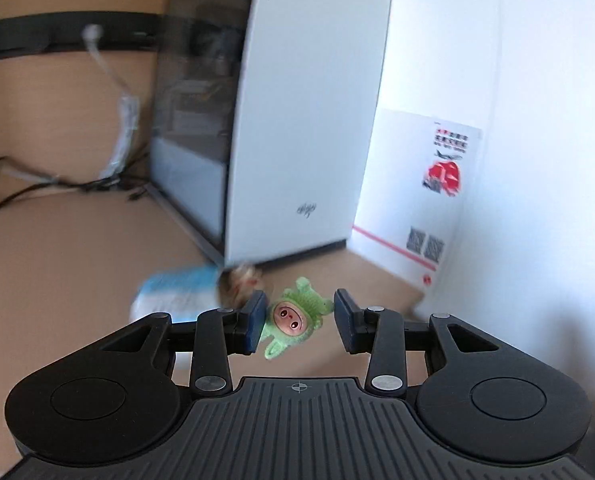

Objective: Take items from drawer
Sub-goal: 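Carry the green figure and pink cloth up and release them on the desk top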

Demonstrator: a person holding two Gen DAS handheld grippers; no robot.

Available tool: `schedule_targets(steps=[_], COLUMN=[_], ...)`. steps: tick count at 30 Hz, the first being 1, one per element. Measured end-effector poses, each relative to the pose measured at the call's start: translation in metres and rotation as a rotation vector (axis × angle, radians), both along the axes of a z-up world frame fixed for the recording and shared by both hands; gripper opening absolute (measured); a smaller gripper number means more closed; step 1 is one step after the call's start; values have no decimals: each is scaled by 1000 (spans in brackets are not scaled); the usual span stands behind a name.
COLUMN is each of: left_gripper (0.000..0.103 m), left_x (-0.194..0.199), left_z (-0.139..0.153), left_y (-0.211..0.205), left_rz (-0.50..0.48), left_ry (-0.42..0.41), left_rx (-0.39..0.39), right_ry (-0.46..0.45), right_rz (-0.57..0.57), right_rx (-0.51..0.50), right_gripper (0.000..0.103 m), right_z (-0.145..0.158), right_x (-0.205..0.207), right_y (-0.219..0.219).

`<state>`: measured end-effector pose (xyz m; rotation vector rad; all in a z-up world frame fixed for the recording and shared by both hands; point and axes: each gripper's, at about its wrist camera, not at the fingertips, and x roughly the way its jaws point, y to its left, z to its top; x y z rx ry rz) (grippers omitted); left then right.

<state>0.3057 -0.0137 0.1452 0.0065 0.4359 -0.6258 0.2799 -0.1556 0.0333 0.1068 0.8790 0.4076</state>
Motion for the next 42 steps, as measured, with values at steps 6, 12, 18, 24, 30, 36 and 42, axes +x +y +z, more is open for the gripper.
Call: schedule_targets(steps=[6,12,18,24,30,36,42], left_gripper=[41,41,41,40,40,40,40], left_x=[66,42,-40,-74,-77,-64,-58], left_z=[-28,-24,-42,-101,-101,-109,-112], left_y=[-29,5,36,51,69,74,79], left_rz=[94,117,-21,-102,-166,-166,-150], left_ry=[124,70,159,349,379,460,481], left_rx=[28,-99,-82,-19,-132,-176,-203], right_ry=[-32,-33,-5,8,-50,-199,-187], right_rz=[-19,-16,-11,-34,-61,-171,-213], right_rx=[18,30,4,-110,-109,-75,-28], right_gripper=[30,30,30,30,30,30,57], right_z=[4,4,-2,-2,65,135,116], right_x=[-4,-2,2,4,30,102,180], right_y=[-3,-2,2,11,9,9,18])
